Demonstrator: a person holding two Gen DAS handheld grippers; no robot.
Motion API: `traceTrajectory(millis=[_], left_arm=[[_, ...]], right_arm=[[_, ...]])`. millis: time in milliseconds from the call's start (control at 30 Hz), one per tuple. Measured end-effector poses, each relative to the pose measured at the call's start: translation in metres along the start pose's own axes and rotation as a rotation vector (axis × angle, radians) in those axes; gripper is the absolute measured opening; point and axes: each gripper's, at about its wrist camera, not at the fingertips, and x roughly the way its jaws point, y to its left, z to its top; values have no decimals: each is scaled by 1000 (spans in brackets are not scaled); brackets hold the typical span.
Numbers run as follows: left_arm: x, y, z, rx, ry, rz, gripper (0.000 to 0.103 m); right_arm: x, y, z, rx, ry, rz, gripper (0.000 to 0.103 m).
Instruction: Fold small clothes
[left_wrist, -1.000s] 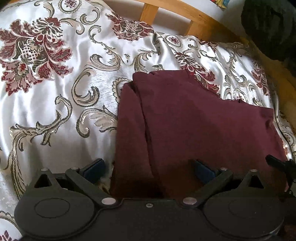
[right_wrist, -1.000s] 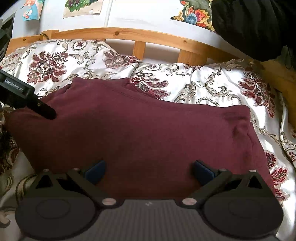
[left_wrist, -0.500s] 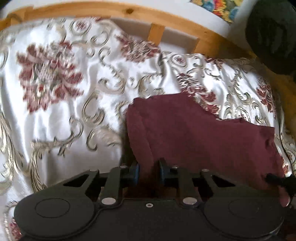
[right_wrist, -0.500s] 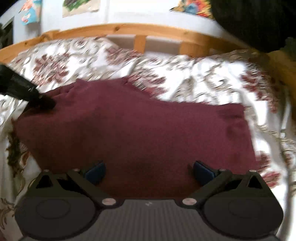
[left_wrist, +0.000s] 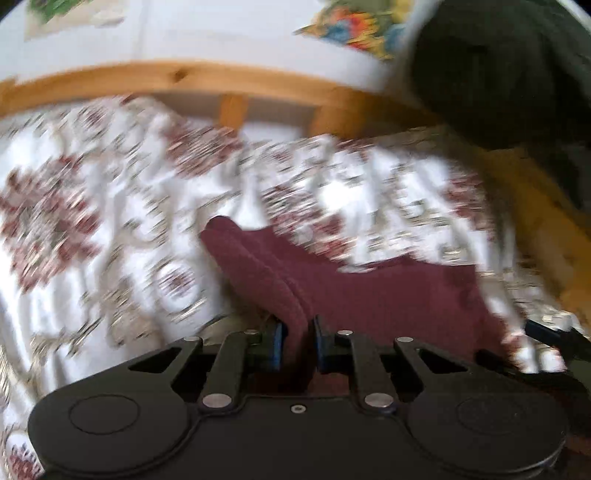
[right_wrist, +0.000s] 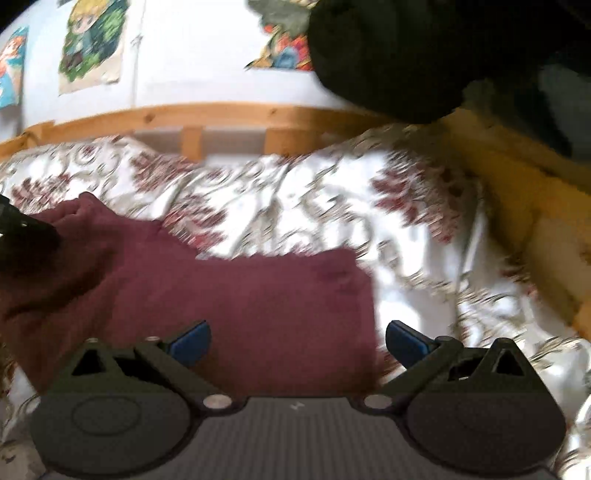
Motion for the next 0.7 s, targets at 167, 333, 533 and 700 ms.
traceTrajectory(millis=[167, 333, 533, 700], left_arm=[[4, -69, 7, 182, -4, -77, 17], [36, -111, -13, 265, 70, -146, 15], [53, -120, -34, 287, 116, -214, 20], [31, -121, -35, 344, 58, -283, 75]], right_arm=[[-2, -45, 2, 104, -18, -131, 103], [0, -87, -7, 247, 11, -198, 103], [3, -94, -13, 248, 15, -215, 103], [10, -82, -14, 212, 28, -205, 103]])
